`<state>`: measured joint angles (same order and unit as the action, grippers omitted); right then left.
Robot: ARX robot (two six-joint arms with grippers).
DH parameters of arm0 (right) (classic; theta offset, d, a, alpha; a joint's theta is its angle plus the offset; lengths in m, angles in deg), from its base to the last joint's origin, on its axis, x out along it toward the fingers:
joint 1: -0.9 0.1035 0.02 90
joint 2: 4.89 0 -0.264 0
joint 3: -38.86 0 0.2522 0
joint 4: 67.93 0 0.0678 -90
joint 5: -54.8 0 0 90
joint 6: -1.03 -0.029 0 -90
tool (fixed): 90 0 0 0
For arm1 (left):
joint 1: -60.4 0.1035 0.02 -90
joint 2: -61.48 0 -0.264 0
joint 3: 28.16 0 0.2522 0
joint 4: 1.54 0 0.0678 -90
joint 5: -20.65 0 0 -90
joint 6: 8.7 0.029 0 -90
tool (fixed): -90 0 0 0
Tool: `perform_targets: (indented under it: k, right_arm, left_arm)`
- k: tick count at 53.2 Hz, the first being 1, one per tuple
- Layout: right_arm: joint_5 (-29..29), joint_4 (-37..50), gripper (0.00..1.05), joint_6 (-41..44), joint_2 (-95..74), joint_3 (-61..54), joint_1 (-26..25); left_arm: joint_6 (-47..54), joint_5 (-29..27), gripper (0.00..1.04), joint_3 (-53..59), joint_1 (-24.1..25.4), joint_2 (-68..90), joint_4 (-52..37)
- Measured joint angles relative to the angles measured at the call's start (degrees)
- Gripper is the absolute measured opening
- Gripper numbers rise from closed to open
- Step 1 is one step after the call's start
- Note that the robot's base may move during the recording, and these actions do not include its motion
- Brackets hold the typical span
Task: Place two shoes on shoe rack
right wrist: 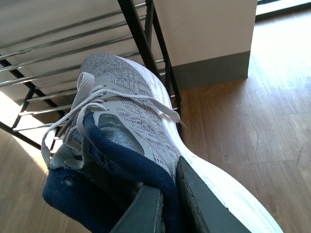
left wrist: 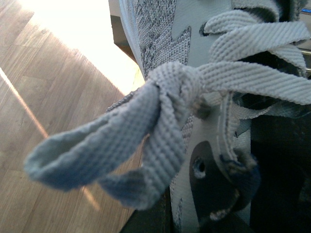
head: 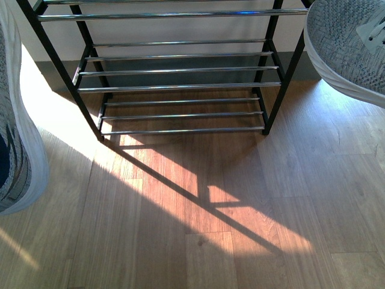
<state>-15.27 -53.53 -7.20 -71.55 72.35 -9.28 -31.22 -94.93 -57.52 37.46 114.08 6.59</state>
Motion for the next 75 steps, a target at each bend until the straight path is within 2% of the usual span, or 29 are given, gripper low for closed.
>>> perform_targets:
  k: [75]
  right_arm:
    - [0.0,0.0,0.06,0.0,0.0,-0.1,0.0]
  left_arm:
    - [0.0,0.0,0.02,0.0,0.0,0.0,0.0]
